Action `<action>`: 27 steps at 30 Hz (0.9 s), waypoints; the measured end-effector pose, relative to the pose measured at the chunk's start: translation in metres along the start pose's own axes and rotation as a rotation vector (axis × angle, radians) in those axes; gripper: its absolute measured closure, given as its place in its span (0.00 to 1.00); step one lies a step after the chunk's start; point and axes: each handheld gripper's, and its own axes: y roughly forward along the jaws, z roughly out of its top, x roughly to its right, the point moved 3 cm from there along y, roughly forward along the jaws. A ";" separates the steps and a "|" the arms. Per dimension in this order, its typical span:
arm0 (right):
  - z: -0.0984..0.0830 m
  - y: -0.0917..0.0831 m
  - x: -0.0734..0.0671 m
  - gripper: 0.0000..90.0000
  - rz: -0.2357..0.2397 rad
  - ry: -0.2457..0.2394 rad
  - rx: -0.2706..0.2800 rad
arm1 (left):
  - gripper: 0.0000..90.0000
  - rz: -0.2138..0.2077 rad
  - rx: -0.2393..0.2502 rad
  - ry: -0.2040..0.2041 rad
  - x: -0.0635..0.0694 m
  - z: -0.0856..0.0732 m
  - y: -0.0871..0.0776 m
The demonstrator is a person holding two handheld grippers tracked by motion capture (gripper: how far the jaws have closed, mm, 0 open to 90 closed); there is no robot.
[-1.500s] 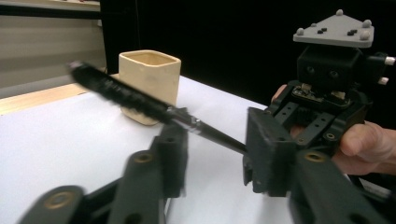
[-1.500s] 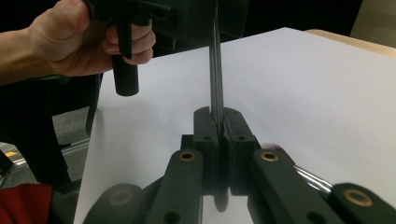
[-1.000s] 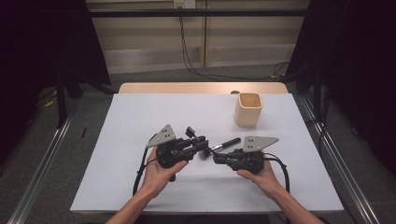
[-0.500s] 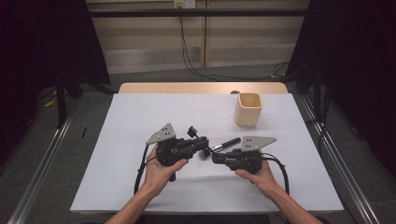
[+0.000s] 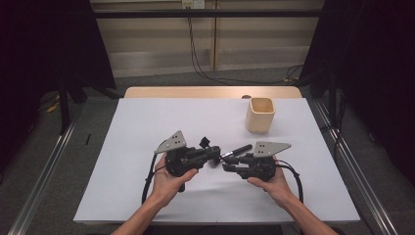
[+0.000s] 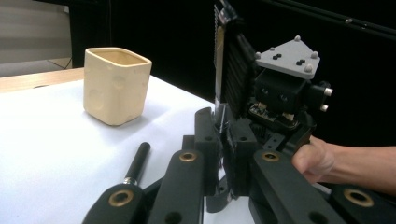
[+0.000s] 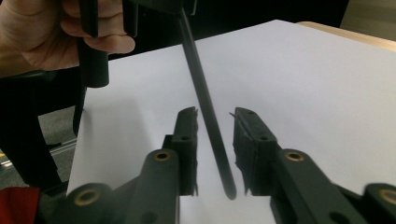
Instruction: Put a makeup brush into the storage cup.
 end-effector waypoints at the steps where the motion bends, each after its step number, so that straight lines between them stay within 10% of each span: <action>1: 0.000 -0.001 0.000 0.76 -0.001 -0.004 0.000 | 0.95 0.000 0.001 -0.001 0.000 0.000 0.000; 20: 0.002 -0.007 0.004 0.08 0.030 0.070 -0.012 | 0.95 0.029 -0.023 0.019 -0.004 0.010 -0.009; 27: 0.000 -0.009 0.005 0.09 0.014 0.081 -0.021 | 0.95 0.038 -0.025 0.016 -0.008 0.015 -0.020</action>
